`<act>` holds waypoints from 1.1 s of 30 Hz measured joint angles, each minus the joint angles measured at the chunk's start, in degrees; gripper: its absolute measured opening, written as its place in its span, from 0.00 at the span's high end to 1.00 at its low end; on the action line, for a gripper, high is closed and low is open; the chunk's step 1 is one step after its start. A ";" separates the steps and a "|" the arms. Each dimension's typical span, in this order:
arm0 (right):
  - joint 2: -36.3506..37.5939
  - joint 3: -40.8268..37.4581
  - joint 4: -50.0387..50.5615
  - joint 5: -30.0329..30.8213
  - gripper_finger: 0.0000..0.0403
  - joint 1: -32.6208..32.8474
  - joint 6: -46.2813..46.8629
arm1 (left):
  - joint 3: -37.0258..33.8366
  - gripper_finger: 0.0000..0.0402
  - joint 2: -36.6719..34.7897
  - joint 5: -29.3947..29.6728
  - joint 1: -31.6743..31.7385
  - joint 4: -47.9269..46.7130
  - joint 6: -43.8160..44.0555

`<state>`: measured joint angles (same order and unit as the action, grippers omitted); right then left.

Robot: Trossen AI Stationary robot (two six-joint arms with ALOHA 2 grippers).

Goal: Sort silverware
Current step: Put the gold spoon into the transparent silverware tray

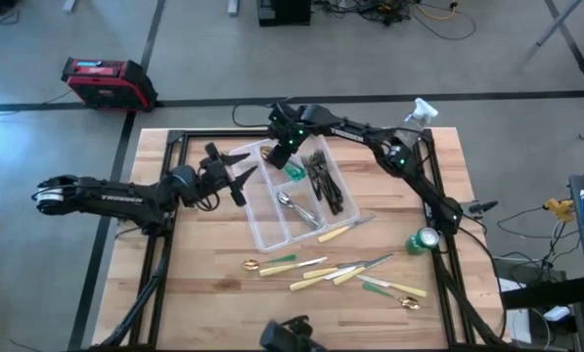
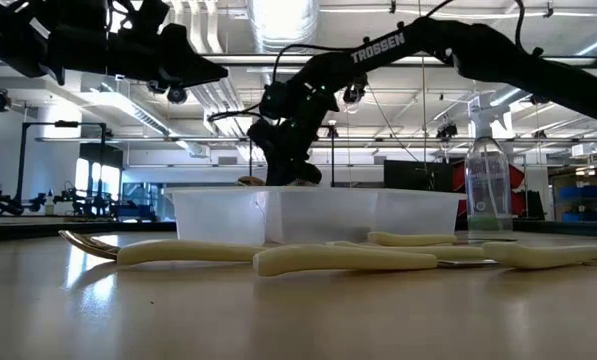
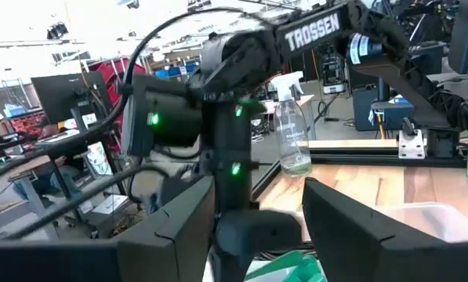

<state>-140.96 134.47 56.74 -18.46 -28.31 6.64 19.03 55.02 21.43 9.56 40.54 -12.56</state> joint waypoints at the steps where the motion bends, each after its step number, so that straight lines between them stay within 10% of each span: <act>1: -0.38 -0.13 0.32 0.02 1.00 -0.31 0.01 | 0.00 0.57 0.14 0.00 0.00 -0.03 0.00; 24: -1.77 -0.20 -5.01 -0.02 0.99 -1.83 2.46 | 0.00 0.57 0.75 0.00 0.00 0.01 1.31; 33: -1.77 -0.16 -5.15 0.02 0.69 -1.79 -1.83 | 0.00 0.58 0.60 0.00 -0.20 -0.08 2.33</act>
<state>-142.74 134.32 51.58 -18.44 -30.10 4.81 19.03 55.61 21.43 9.36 40.47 -10.22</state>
